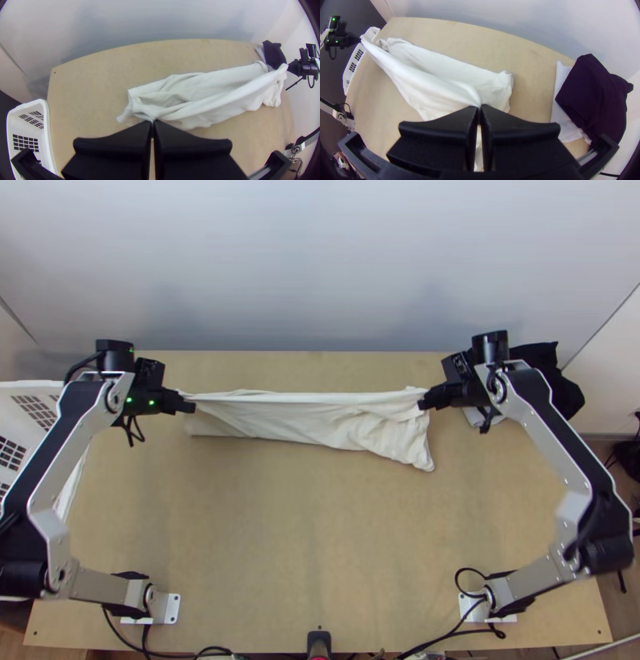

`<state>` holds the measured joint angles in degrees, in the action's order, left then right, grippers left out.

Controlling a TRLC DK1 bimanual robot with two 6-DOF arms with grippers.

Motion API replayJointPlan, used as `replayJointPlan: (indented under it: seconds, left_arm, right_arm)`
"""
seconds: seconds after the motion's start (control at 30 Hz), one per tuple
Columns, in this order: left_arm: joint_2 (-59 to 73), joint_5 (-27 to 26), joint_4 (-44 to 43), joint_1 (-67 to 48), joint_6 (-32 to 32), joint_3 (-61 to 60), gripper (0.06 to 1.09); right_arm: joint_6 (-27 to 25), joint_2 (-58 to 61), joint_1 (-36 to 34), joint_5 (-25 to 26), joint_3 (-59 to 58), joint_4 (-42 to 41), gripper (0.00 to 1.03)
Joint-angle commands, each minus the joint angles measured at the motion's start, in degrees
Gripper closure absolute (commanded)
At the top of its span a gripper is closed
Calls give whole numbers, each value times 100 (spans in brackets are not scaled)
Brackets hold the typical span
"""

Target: Fold the t-shirt

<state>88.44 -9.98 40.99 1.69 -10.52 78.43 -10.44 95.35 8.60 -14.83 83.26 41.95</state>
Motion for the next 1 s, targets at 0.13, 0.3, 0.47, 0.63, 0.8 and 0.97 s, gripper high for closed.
replayJointPlan:
  seconds: [0.13, 0.3, 0.47, 0.63, 0.8, 0.97]
  left_arm:
    - [1483, 673, -715, -64, 279, 348, 105]
    - [2116, 875, -1058, -134, 525, 585, 105]
    - [2608, 1279, -1533, -292, 551, 787, 105]
    - [2907, 1578, -1471, -433, 648, 1130, 75]
    - [2845, 1569, -1542, -451, 736, 1227, 75]
    - [2722, 1578, -1419, -433, 762, 1288, 33]
  right_arm:
    - [-178, 1293, -245, 33, 515, -355, 100]
    - [-178, 1697, -271, 129, 515, -504, 100]
    - [-222, 1873, -262, 165, 463, -539, 100]
    - [-371, 1979, -218, 165, 401, -610, 100]
    - [-433, 1979, -201, 165, 331, -610, 38]
    - [-363, 1847, -157, 165, 533, -513, 3]
